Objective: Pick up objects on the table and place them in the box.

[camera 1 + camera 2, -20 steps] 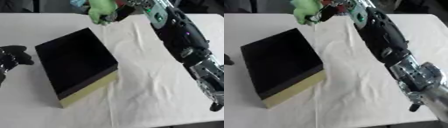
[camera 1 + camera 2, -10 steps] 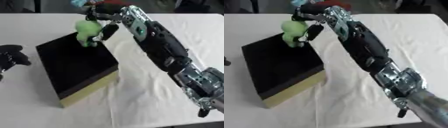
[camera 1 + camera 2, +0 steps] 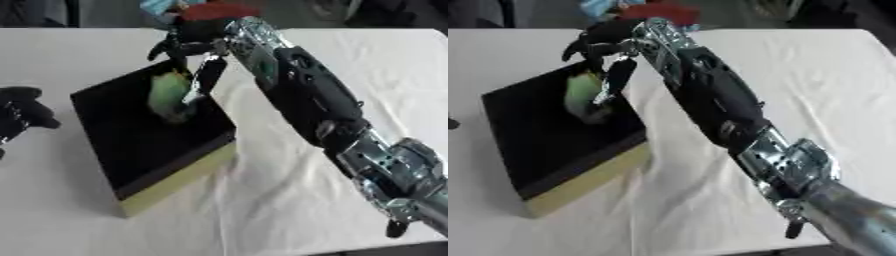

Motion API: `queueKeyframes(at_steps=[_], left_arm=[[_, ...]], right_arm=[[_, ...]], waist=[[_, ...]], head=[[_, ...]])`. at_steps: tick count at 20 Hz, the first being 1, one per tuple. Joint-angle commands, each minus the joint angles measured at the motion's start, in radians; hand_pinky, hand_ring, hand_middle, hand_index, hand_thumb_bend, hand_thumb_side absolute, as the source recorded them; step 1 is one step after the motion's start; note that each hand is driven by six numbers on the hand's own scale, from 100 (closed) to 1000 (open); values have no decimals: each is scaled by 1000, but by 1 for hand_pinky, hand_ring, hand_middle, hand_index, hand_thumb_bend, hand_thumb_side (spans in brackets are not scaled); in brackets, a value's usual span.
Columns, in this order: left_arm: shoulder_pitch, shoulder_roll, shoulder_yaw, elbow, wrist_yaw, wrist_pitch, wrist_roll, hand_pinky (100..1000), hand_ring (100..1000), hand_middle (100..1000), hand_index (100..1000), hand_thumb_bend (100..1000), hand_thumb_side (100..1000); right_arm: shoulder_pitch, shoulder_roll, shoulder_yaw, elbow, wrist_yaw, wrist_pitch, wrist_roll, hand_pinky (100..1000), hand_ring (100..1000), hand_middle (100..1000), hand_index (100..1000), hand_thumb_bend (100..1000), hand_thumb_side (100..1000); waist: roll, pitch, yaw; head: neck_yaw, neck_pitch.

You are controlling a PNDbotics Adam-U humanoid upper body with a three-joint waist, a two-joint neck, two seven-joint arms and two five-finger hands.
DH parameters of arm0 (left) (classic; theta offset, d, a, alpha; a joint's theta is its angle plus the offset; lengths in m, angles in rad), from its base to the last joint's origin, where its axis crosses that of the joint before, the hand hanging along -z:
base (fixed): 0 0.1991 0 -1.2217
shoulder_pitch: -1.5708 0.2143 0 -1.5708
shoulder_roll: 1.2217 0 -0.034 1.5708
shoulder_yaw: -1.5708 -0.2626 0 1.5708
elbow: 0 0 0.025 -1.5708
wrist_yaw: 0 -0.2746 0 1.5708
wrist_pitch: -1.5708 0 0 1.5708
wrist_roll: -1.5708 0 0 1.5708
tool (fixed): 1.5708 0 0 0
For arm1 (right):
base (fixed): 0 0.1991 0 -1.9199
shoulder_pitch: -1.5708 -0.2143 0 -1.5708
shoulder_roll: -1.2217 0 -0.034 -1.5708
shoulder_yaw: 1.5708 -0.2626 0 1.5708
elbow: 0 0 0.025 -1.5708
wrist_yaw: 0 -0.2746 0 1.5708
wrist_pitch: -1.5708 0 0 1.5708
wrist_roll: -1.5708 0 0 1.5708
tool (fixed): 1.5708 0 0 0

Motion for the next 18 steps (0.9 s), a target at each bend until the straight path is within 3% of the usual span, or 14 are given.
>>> queueKeyframes(at_steps=[1,8,13,18], left_arm=[[-14,8,11,-17,2,0,4,719,615,581,789,126,972],[-12,8,13,-18,7,0,6,719,620,580,789,126,971],[-8,10,13,-16,3,1,5,719,621,580,788,127,977],[-3,11,14,-12,-3,2,4,719,622,580,788,127,978]], right_arm=[[5,-12,16,-40,58,-38,13,805,847,907,952,784,725],[-5,-34,-2,-83,92,-59,-82,788,823,877,943,725,675],[-22,-72,-43,-106,36,-26,-149,768,789,825,925,640,619],[-32,-118,-78,-152,-37,18,-208,760,773,798,915,612,578]], waist=[[6,-12,-2],[7,-13,-7],[5,-13,-15],[2,-14,-26]], head=[[1,4],[2,5],[6,7],[11,8]])
